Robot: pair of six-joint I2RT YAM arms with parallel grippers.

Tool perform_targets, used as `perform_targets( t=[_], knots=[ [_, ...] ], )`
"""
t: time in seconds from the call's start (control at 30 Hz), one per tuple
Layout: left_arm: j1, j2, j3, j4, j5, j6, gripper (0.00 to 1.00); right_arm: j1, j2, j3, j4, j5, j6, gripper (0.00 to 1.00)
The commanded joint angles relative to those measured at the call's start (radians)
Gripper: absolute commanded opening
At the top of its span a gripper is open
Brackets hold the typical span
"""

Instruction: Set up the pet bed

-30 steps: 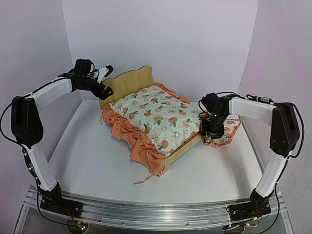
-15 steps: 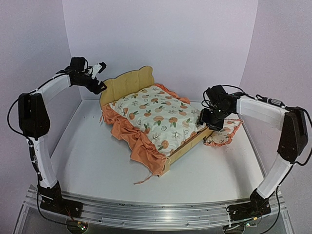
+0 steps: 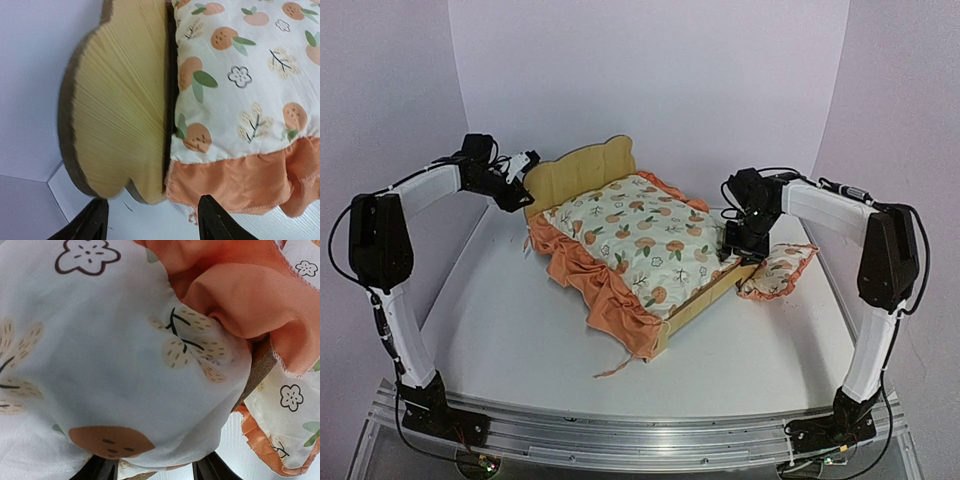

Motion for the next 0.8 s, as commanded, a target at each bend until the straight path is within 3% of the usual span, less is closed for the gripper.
perform_targets(
  t=[0.0,0.17,0.3,0.5,0.77],
  knots=[
    [-0.017,-0.154,-0.103,-0.144,0.134,0.089,0.61,0.02,0.143,0.076,0.357,-0.189,-0.139,0.5],
    [-0.017,-0.262,-0.181,-0.207,0.211,0.087,0.61,0.016,0.191,0.133,0.403,-0.173,-0.207,0.45],
    [-0.017,-0.347,-0.269,-0.183,0.217,0.074,0.63,0.001,0.167,0.081,0.393,-0.074,-0.114,0.38],
    [-0.015,-0.346,-0.277,-0.058,0.068,-0.061,0.66,0.01,0.037,-0.057,0.31,0.078,0.038,0.42],
    [-0.016,-0.264,-0.182,0.033,-0.047,-0.15,0.69,0.069,-0.077,0.034,0.079,0.276,0.004,0.56]
  ],
)
